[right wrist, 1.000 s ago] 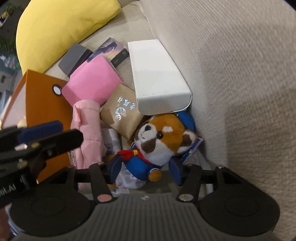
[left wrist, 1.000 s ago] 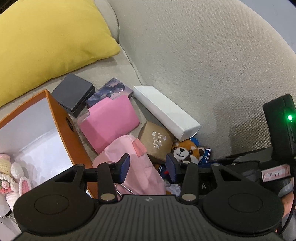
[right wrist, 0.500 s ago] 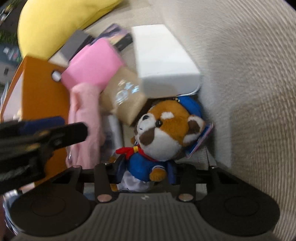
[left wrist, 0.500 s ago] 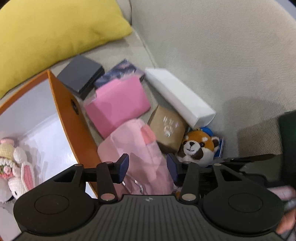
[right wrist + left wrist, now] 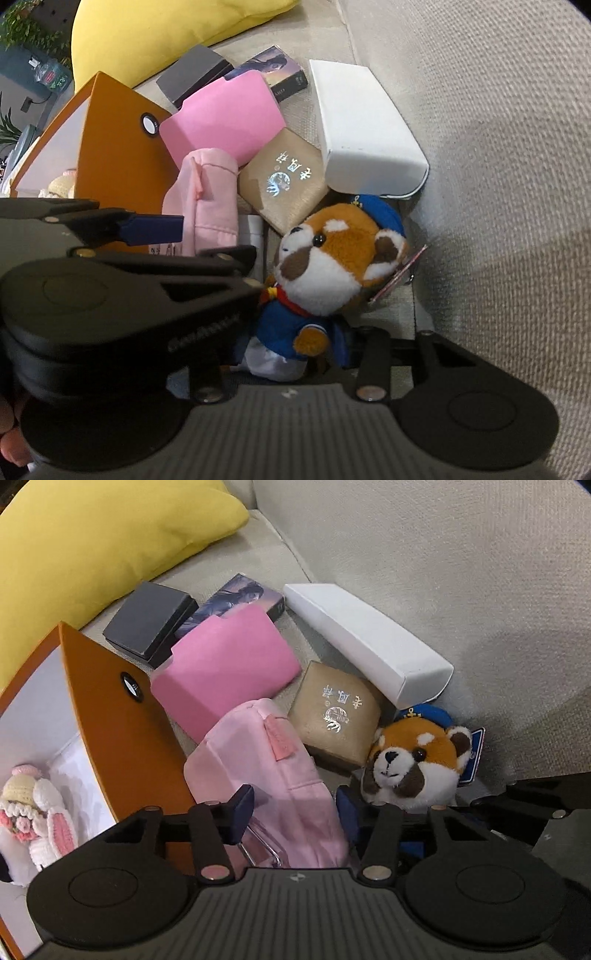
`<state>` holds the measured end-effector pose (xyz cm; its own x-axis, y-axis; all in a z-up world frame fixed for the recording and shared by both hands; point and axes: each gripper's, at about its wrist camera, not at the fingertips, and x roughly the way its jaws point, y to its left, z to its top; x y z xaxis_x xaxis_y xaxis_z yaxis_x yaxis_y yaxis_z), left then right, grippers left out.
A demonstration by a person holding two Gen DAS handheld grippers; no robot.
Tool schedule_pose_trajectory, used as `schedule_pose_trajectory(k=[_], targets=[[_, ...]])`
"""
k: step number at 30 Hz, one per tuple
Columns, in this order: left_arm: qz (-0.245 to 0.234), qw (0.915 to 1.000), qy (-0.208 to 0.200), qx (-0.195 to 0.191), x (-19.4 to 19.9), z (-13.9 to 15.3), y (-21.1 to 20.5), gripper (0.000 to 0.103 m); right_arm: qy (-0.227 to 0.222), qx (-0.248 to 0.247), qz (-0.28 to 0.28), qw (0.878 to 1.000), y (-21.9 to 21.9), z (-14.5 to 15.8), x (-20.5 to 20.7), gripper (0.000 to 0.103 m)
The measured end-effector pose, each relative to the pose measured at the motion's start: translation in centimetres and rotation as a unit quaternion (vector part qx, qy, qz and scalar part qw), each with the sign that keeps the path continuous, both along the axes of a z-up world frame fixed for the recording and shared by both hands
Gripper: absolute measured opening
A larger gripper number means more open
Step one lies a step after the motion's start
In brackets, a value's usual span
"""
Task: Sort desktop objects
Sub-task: 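Grasp the red panda plush with the right tool while the left tool grasps the pink backpack, then carry the red panda into the box with the right tool and release it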
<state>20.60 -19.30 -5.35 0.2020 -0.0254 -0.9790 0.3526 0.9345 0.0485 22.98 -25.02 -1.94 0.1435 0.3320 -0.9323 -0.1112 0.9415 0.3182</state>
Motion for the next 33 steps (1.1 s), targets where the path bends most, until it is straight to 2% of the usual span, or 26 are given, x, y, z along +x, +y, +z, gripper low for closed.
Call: schedule_pose_trajectory(k=[5,12,16,19,22,25,31,33], targets=[[0.011,0.9994,-0.012,-0.032,-0.5,1.5,1.0,0.039,-0.011,-0.016,0.008,1.0,0.1,0.9,-0.4,0.045],[0.027,0.9929,-0.028,-0.112,-1.9,4.9,3.3,0.035,-0.035,-0.032,0.022,0.999,0.1,2.7,-0.8,0.045],[0.037,0.9847,-0.041,-0.165,-2.5,7.1,4.7,0.035,-0.055,-0.034,0.028,0.998,0.1,3.9,-0.6,0.044],[0.042,0.977,-0.059,-0.2,-3.0,9.1,5.7,0.034,-0.098,-0.042,0.032,0.994,-0.1,6.2,-0.8,0.041],[0.045,0.9694,-0.081,-0.227,-3.4,11.0,6.7,0.034,-0.135,-0.041,0.037,0.989,-0.3,8.2,-0.9,0.029],[0.052,0.9627,-0.101,-0.245,-3.9,12.5,7.9,0.034,-0.153,-0.035,0.042,0.987,-0.3,9.1,-0.8,0.024],[0.082,0.9521,-0.133,-0.263,-4.6,14.1,11.7,0.034,-0.153,-0.02,0.046,0.987,-0.4,9.2,-0.7,0.022],[0.092,0.9493,-0.142,-0.265,-4.8,14.3,13.0,0.034,-0.154,-0.013,0.047,0.987,-0.3,9.5,-0.9,0.017]])
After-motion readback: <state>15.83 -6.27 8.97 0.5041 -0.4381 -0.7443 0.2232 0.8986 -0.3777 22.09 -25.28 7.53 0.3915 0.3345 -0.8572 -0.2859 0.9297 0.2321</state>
